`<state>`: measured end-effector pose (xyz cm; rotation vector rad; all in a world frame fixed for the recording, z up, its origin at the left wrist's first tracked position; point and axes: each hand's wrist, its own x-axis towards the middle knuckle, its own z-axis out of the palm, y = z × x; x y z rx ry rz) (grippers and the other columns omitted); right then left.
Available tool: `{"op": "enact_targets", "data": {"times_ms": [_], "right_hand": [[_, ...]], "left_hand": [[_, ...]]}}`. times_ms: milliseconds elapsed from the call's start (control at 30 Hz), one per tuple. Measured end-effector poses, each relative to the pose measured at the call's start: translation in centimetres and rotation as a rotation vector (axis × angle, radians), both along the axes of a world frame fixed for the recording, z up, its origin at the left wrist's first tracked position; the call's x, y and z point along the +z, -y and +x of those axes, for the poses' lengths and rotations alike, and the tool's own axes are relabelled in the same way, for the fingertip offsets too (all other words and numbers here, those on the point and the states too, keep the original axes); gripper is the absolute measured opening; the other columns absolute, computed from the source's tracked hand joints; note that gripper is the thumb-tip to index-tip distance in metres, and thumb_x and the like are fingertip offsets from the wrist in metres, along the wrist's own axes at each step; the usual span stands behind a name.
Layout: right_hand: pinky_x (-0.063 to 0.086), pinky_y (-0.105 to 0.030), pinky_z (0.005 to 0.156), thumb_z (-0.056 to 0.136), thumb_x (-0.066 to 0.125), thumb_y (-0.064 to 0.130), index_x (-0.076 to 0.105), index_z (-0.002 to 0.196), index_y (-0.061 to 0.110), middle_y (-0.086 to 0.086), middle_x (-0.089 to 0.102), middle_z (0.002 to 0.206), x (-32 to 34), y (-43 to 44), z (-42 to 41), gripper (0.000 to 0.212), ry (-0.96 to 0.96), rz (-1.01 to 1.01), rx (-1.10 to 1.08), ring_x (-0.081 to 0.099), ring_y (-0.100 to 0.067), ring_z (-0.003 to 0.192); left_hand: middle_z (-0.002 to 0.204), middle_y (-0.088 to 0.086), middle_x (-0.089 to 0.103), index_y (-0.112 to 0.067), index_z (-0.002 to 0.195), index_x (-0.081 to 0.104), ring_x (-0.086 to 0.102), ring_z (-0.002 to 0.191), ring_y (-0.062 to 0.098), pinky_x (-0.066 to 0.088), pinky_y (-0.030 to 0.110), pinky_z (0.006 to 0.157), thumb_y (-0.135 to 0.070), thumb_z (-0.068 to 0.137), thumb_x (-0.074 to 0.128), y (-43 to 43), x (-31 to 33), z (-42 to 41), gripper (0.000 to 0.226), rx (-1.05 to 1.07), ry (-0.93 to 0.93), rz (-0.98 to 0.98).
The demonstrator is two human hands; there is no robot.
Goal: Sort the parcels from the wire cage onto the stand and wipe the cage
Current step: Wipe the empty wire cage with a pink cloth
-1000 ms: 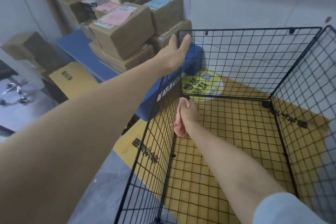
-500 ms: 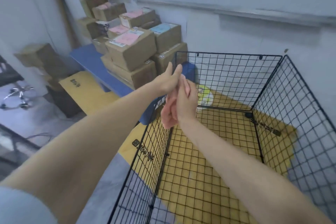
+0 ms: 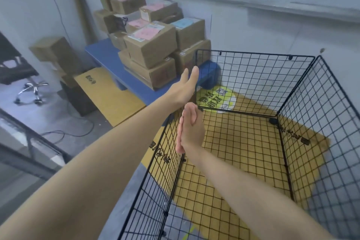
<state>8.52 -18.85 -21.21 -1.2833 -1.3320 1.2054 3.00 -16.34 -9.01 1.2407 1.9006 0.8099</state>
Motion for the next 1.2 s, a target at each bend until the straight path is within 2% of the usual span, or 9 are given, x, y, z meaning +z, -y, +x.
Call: {"op": "enact_targets", "data": {"times_ms": [200,300,367,500,667,800,900,1100,1200], "right_hand": [[0.057,-0.037,0.075,0.095,0.028,0.062,0.046,0.125,0.046,0.013,0.065,0.103,-5.1,0.8,-0.9,0.039,0.087,-0.255,-0.013,0.066,-0.011,0.085],[0.053,-0.026,0.056,0.097,0.028,0.058,0.04,0.121,0.054,0.017,0.062,0.092,-5.5,0.7,-0.7,0.027,0.141,-0.253,0.013,0.063,-0.005,0.07],[0.042,-0.02,0.051,0.1,0.03,0.052,0.043,0.126,0.046,0.015,0.06,0.097,-6.5,0.5,-0.4,0.03,0.178,-0.277,0.024,0.055,0.0,0.067],[0.058,-0.038,0.069,0.1,0.03,0.052,0.044,0.126,0.041,0.007,0.063,0.112,-9.2,0.7,-0.5,0.032,0.237,-0.379,0.055,0.066,-0.015,0.081],[0.048,-0.028,0.068,0.1,0.039,0.046,0.055,0.118,0.027,0.006,0.065,0.1,-8.6,-0.2,0.2,0.031,0.204,-0.456,0.037,0.065,-0.014,0.085],[0.043,-0.02,0.056,0.098,0.044,0.045,0.063,0.098,0.02,0.005,0.066,0.082,-6.6,-0.1,1.0,0.031,0.109,-0.363,-0.005,0.064,-0.008,0.071],[0.041,-0.018,0.061,0.098,0.043,0.042,0.062,0.1,0.024,0.007,0.065,0.089,-3.8,0.4,1.3,0.026,0.053,-0.247,0.014,0.063,-0.009,0.082],[0.042,-0.015,0.068,0.098,0.043,0.048,0.058,0.097,0.036,0.014,0.064,0.087,1.2,2.6,2.1,0.019,-0.092,-0.102,0.02,0.061,0.003,0.081],[0.049,-0.015,0.078,0.096,0.044,0.055,0.057,0.113,0.037,0.019,0.066,0.099,2.6,3.4,2.2,0.028,-0.201,-0.027,0.067,0.061,0.009,0.092]], "left_hand": [[0.159,0.0,0.017,-0.027,0.153,-0.002,0.02,0.144,0.022,0.013,0.036,0.114,-0.067,0.093,0.009,-0.2,-0.2,-0.4,0.073,-0.036,-0.013,0.013],[0.157,0.0,0.023,-0.027,0.153,-0.002,0.023,0.144,0.022,0.014,0.036,0.114,-0.065,0.094,0.011,-0.2,0.0,-0.5,0.072,-0.039,-0.011,0.012],[0.158,0.002,0.022,-0.027,0.153,-0.002,0.024,0.143,0.024,0.015,0.036,0.114,-0.066,0.094,0.012,-0.2,0.0,-0.6,0.072,-0.036,-0.017,0.009],[0.157,0.006,0.022,-0.028,0.153,-0.003,0.026,0.142,0.026,0.016,0.038,0.114,-0.067,0.093,0.013,-0.3,-0.2,-0.6,0.073,-0.029,-0.021,-0.001],[0.157,0.006,0.024,-0.028,0.153,-0.002,0.026,0.142,0.026,0.017,0.038,0.114,-0.065,0.094,0.013,-0.3,-0.2,-0.8,0.071,-0.029,-0.039,0.0],[0.156,0.006,0.025,-0.028,0.153,-0.002,0.031,0.14,0.028,0.021,0.042,0.116,-0.066,0.094,0.013,-0.3,-0.2,-0.7,0.072,-0.03,-0.04,0.007],[0.154,0.006,0.031,-0.027,0.153,-0.001,0.037,0.136,0.027,0.025,0.043,0.115,-0.066,0.094,0.013,-0.2,-0.3,-0.6,0.073,-0.033,-0.037,0.023],[0.159,0.001,0.015,-0.03,0.153,0.002,0.022,0.144,0.025,0.019,0.042,0.117,-0.071,0.09,0.012,-0.9,-1.0,-1.2,0.076,-0.018,-0.012,0.041],[0.16,-0.001,0.015,-0.03,0.153,0.005,0.019,0.145,0.023,0.016,0.042,0.117,-0.072,0.089,0.011,-1.6,-1.3,-1.5,0.077,-0.019,0.022,0.057]]}}
